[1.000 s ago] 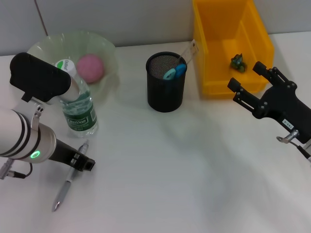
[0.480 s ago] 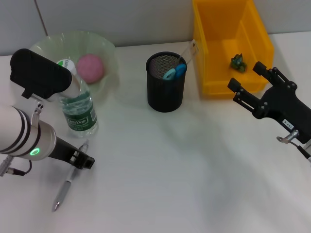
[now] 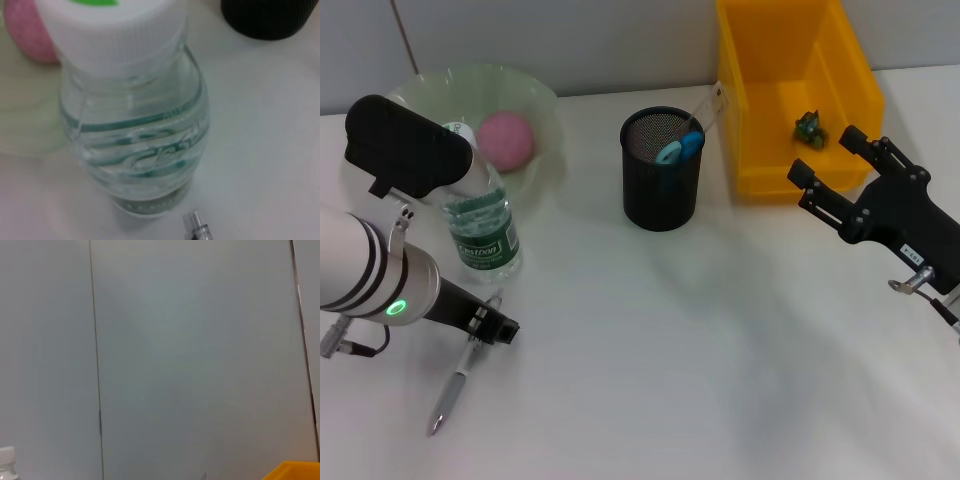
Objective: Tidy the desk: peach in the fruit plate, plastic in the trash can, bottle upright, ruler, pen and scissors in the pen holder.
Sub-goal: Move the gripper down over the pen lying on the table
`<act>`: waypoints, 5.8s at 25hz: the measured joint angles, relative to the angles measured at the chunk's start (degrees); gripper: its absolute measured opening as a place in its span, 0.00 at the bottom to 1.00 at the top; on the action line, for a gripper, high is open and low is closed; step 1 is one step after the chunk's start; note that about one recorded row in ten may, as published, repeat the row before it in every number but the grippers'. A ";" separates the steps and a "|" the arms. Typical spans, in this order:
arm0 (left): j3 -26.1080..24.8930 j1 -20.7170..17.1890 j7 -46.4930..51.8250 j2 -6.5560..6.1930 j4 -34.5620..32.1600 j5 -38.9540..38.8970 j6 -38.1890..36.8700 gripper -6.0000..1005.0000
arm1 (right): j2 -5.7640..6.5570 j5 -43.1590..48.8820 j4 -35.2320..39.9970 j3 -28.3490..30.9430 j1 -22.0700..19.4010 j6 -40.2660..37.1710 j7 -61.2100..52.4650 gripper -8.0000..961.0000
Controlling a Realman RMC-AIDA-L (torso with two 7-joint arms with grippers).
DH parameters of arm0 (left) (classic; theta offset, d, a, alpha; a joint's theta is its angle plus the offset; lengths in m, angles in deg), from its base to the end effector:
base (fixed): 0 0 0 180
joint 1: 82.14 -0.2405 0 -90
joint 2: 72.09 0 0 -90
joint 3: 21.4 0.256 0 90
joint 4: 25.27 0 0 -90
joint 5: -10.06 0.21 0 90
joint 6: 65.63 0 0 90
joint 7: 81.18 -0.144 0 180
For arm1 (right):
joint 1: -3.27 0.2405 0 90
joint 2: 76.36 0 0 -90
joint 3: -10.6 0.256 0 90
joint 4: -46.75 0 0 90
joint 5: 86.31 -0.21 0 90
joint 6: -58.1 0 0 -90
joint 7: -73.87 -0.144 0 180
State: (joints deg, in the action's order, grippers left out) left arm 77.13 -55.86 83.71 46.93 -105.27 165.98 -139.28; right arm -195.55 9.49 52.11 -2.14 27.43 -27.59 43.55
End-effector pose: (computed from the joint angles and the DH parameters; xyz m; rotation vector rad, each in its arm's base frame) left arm -0.1987 0.3368 -0.0430 -2.3855 -0.9540 0.5036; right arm 0.3112 0.2938 -0.0145 -1.9630 0.4405 0.9656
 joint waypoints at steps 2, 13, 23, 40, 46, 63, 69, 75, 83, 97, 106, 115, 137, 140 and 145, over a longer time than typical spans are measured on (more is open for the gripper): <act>0.00 0.04 0.00 0.05 0.03 0.00 -0.01 0.56 | 0.00 0.00 0.00 0.00 0.00 0.00 0.00 0.85; 0.03 0.90 0.00 0.07 1.52 0.00 0.23 0.56 | 0.00 0.00 0.00 0.00 -0.09 0.00 0.00 0.85; 0.00 0.98 0.00 0.06 1.54 0.00 0.37 0.56 | 0.00 0.00 0.00 0.00 -0.09 0.07 0.00 0.85; 0.00 1.77 0.00 0.06 3.03 -0.03 0.44 0.54 | 0.00 0.00 0.00 0.00 -0.17 0.09 0.00 0.85; -0.09 2.33 0.00 0.07 4.22 0.00 0.44 0.52 | 0.00 0.00 0.00 0.00 -0.14 0.09 0.00 0.85; -0.66 4.12 0.00 -0.12 5.80 -0.09 0.68 0.40 | -0.04 0.00 -0.15 0.00 -0.20 0.72 0.00 0.85; -0.37 4.33 -0.06 -0.11 6.04 -0.09 0.64 0.24 | -0.08 0.00 -0.18 0.00 -0.26 0.78 0.00 0.85; -0.26 4.43 -0.09 -0.04 6.00 -0.06 0.48 0.09 | -0.05 0.00 -0.18 0.00 -0.20 0.80 -0.44 0.85; -0.11 4.48 -0.27 -0.02 5.34 -0.27 -0.50 0.03 | 0.00 0.00 -0.18 0.00 -0.17 0.77 -0.47 0.85; 0.61 4.42 -0.58 -0.10 2.22 -0.21 -2.75 0.01 | 0.01 0.00 -0.14 0.00 -0.19 0.74 -0.52 0.85; 1.04 3.36 -0.55 -0.19 -0.07 0.57 -4.03 0.02 | 0.00 0.00 0.22 0.00 -0.49 0.76 -1.30 0.85; 2.77 3.04 -0.12 0.01 -0.68 3.88 -3.95 0.14 | 0.00 0.00 0.15 0.00 -0.31 0.69 -1.44 0.85; 2.33 6.01 -0.92 -0.02 5.38 3.38 -2.43 0.35 | 0.00 0.00 0.11 0.00 -0.04 0.74 -1.42 0.85; 2.32 6.15 -1.09 0.03 5.54 3.31 -2.37 0.34 | 0.00 0.00 0.12 0.00 0.01 0.81 -1.43 0.85; 2.43 6.50 -1.14 0.07 5.90 3.24 -2.36 0.34 | 0.00 0.00 0.14 0.00 0.01 0.82 -1.42 0.85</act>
State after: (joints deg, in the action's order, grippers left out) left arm 79.56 -49.35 82.56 47.00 -99.37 169.21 -141.63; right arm -195.55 9.49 52.25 -2.14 27.44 -26.77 42.12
